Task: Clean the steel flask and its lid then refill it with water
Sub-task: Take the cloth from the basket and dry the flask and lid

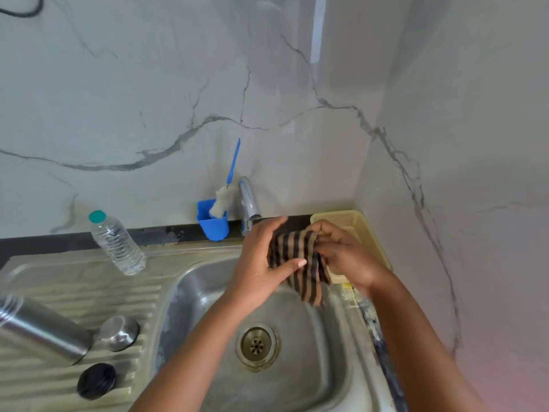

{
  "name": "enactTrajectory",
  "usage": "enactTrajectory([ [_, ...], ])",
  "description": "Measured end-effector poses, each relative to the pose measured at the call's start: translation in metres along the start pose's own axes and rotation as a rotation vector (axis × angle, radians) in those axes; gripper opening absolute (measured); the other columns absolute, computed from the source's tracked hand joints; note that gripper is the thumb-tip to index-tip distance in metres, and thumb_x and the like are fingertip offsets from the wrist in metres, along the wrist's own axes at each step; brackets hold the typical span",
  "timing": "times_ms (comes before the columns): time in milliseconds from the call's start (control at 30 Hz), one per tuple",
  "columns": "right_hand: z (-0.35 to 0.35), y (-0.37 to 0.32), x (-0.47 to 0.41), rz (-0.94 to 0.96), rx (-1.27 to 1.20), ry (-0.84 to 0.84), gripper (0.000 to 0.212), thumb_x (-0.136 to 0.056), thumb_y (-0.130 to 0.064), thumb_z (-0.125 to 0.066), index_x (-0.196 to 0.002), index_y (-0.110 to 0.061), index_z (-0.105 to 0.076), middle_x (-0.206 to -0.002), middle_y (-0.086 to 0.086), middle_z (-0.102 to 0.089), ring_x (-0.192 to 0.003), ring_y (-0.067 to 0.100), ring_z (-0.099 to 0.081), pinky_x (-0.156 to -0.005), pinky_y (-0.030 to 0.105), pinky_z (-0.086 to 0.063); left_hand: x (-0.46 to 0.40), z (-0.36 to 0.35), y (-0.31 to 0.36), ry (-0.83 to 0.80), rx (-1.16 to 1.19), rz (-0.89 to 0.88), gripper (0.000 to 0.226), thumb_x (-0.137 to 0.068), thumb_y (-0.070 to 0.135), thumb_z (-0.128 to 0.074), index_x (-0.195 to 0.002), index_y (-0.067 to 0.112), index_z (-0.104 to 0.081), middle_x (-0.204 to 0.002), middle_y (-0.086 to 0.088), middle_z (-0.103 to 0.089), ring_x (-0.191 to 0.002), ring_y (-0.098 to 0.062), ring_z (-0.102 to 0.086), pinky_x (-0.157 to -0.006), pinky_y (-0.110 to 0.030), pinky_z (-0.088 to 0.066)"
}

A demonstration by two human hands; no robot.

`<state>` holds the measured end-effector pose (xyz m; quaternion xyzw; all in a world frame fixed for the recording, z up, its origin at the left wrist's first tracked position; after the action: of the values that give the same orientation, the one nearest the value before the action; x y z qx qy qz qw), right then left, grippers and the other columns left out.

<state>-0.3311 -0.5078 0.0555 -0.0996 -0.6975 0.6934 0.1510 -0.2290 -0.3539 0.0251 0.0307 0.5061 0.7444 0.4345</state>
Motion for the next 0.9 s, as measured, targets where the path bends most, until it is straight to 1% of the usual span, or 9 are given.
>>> enactTrajectory([
  [67,-0.022,0.008,0.009,-0.03,-0.076,-0.086,0.022,-0.083,-0.005,-0.054,-0.102,-0.008,-0.062,-0.092,0.015,-0.067,-0.082,0.023,-0.063,-0.074,0.034,-0.048,0.006,0.024,-0.003,-0.059,-0.196,-0.063,0.063,-0.073,0.06,-0.073,-0.127,0.03,-0.058,-0.121,0.012,-0.06,-0.117,-0.007,-0.054,-0.102,-0.039,-0.044],
  [200,-0.071,0.019,0.02,-0.137,-0.24,-0.063,0.029,-0.087,-0.02,-0.062,-0.111,-0.005,-0.067,-0.11,0.022,-0.068,-0.101,0.035,-0.063,-0.09,0.044,-0.05,0.033,0.071,-0.003,-0.196,-0.132,0.257,0.052,-0.073,0.058,-0.076,-0.115,0.03,-0.063,-0.1,0.015,-0.068,-0.094,-0.003,-0.064,-0.086,-0.035,-0.054],
  [300,-0.108,0.019,0.028,-0.208,-0.403,-0.045,0.038,-0.094,-0.036,-0.057,-0.114,-0.007,-0.07,-0.115,0.019,-0.069,-0.102,0.031,-0.066,-0.084,0.039,-0.055,0.054,0.099,-0.008,-0.072,0.03,0.442,0.033,-0.078,0.046,-0.078,-0.101,0.024,-0.068,-0.09,0.007,-0.072,-0.088,-0.011,-0.068,-0.081,-0.036,-0.057],
  [400,-0.149,0.032,0.041,-0.305,-0.66,-0.031,0.057,-0.097,-0.051,-0.044,-0.119,-0.005,-0.07,-0.124,0.025,-0.064,-0.111,0.038,-0.064,-0.099,0.051,-0.047,0.078,0.119,-0.024,0.084,0.322,0.65,0.028,-0.079,0.037,-0.079,-0.09,0.013,-0.07,-0.087,-0.004,-0.075,-0.088,-0.024,-0.071,-0.085,-0.046,-0.058],
  [567,-0.227,0.069,0.06,-0.264,-0.799,0.036,0.065,-0.08,-0.051,-0.067,-0.127,-0.007,-0.064,-0.13,0.023,-0.061,-0.118,0.036,-0.06,-0.1,0.049,-0.047,0.114,0.144,-0.054,0.153,0.526,0.801,0.022,-0.082,0.026,-0.08,-0.091,0.01,-0.069,-0.089,-0.007,-0.076,-0.091,-0.028,-0.072,-0.081,-0.039,-0.059],
  [633,-0.253,0.077,0.064,-0.262,-0.778,0.033,0.064,-0.078,-0.033,-0.076,-0.134,-0.008,-0.058,-0.131,0.022,-0.061,-0.121,0.037,-0.059,-0.098,0.047,-0.05,0.126,0.158,-0.062,0.11,0.401,0.755,0.022,-0.085,0.031,-0.076,-0.091,0.012,-0.067,-0.087,-0.004,-0.074,-0.088,-0.025,-0.071,-0.073,-0.032,-0.056],
  [733,-0.277,0.091,0.064,-0.264,-0.753,0.075,0.05,-0.087,-0.001,-0.062,-0.136,-0.007,-0.053,-0.13,0.023,-0.061,-0.12,0.039,-0.059,-0.095,0.045,-0.054,0.143,0.186,-0.071,-0.015,-0.027,0.576,0.03,-0.091,0.041,-0.066,-0.113,0.02,-0.06,-0.102,0.008,-0.064,-0.096,-0.012,-0.062,-0.077,-0.024,-0.048],
  [800,-0.288,0.097,0.064,-0.275,-0.773,0.134,0.048,-0.088,0.007,-0.054,-0.134,-0.007,-0.054,-0.127,0.023,-0.063,-0.117,0.038,-0.062,-0.09,0.043,-0.057,0.159,0.208,-0.078,-0.052,-0.163,0.422,0.047,-0.091,0.041,-0.066,-0.132,0.026,-0.048,-0.12,0.01,-0.054,-0.11,-0.007,-0.055,-0.09,-0.027,-0.048],
  [900,-0.299,0.1,0.066,-0.276,-0.754,0.237,0.047,-0.085,0.008,-0.055,-0.129,-0.007,-0.057,-0.122,0.023,-0.065,-0.109,0.036,-0.066,-0.077,0.038,-0.06,0.186,0.247,-0.08,-0.01,-0.34,0.143,0.046,-0.09,0.035,-0.067,-0.132,0.025,-0.052,-0.128,0.009,-0.048,-0.116,-0.008,-0.052,-0.092,-0.025,-0.047],
])
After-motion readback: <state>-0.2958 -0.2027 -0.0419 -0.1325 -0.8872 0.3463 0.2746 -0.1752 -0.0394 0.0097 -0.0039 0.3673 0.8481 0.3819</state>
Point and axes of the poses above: each hand's wrist, its own x-axis away from the middle knuckle, its own z-axis out of the back of the hand, y = z × x, the point moved 1 cm from there along -x, towards the middle knuckle
